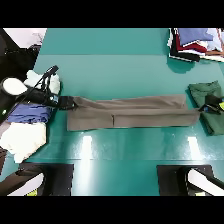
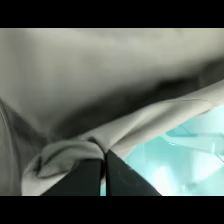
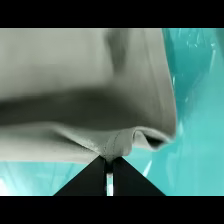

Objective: Fold the shirts.

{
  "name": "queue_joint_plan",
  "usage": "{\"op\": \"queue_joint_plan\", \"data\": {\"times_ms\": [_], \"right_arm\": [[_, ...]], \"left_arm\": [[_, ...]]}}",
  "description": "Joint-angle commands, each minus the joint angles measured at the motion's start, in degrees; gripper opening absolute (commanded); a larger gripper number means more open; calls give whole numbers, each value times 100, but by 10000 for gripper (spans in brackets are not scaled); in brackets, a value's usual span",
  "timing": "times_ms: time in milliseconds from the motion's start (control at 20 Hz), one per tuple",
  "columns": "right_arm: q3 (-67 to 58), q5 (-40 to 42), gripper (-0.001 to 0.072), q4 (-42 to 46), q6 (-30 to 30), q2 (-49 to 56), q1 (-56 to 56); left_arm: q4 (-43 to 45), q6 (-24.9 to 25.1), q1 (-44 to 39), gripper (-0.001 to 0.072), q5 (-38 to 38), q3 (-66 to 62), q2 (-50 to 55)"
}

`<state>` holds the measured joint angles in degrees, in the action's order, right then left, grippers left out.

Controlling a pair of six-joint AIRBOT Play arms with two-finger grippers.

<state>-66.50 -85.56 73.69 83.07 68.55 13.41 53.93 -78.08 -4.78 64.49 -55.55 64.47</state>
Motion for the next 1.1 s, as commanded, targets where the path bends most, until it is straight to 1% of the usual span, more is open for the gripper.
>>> {"op": "queue_joint_plan", "data": {"times_ms": [0,150,200,250,300,350,400,500,600,650,700,750,800,850,900,1050], "right_arm": [[-616,398,16,-68,57,894,-404],[-1174,494,18,-68,98,1539,-599],[-1392,520,25,-70,258,1764,-640],[-1620,590,136,-122,503,1980,-640],[-1829,632,330,-326,542,2153,-632],[-2055,656,497,-560,518,2315,-586],[-2267,595,533,-754,422,2439,-527],[-2516,256,533,-957,26,2527,-400],[-2470,-160,532,-955,-319,2433,-190],[-2350,-293,532,-955,-520,2361,-55],[-2190,-354,532,-953,-686,2297,85],[-1982,-350,532,-964,-802,2247,251],[-1779,-345,535,-970,-883,2232,402],[-1565,-317,667,-973,-1054,2253,555],[-1384,-269,708,-977,-1163,2312,660],[-986,-249,708,-979,-1589,2649,752]], "left_arm": [[15,52,7,29,-413,-529,811],[15,48,7,30,-964,-588,922],[11,20,7,36,-1126,-588,920],[9,2,7,309,-1228,-588,922],[4,-66,7,607,-1292,-588,920],[4,-229,7,675,-1303,-599,920],[4,-251,7,666,-1279,-651,920],[4,-251,7,666,-1008,-892,903],[-9,-251,4,664,-533,-1161,881],[-22,-251,4,647,-350,-1246,881],[-39,-249,4,413,-256,-1266,879],[-37,-236,4,126,-190,-1266,883],[-39,-157,4,38,-162,-1263,885],[-39,-144,4,38,-160,-1266,885],[-39,-146,4,38,-162,-1266,887],[-37,-146,4,38,-166,-1263,887]]}}
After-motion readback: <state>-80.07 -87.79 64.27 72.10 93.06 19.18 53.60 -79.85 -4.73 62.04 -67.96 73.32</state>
